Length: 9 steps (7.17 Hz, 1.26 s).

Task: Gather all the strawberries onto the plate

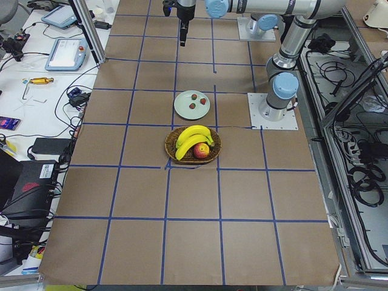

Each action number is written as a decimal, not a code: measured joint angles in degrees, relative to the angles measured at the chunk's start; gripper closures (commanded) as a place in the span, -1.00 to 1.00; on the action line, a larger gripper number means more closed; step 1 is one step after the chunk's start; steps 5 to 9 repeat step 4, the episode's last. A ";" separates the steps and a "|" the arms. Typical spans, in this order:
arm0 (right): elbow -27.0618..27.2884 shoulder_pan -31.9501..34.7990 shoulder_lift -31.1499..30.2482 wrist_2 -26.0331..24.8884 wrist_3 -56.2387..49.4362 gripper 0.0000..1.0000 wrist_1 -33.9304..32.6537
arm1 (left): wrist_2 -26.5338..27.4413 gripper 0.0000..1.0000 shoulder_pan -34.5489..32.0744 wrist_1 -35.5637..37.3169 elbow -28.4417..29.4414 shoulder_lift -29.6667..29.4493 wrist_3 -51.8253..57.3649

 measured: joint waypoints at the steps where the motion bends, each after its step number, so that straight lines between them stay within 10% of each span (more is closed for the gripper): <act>1: -0.03 0.01 -0.01 -0.06 -0.04 -1.00 -0.01 | 0.05 -1.00 0.00 0.14 0.00 -0.02 0.00; 9: -0.32 -0.01 -0.14 -0.37 -0.80 -1.00 -0.35 | 0.13 -1.00 0.00 0.41 0.03 -0.21 0.00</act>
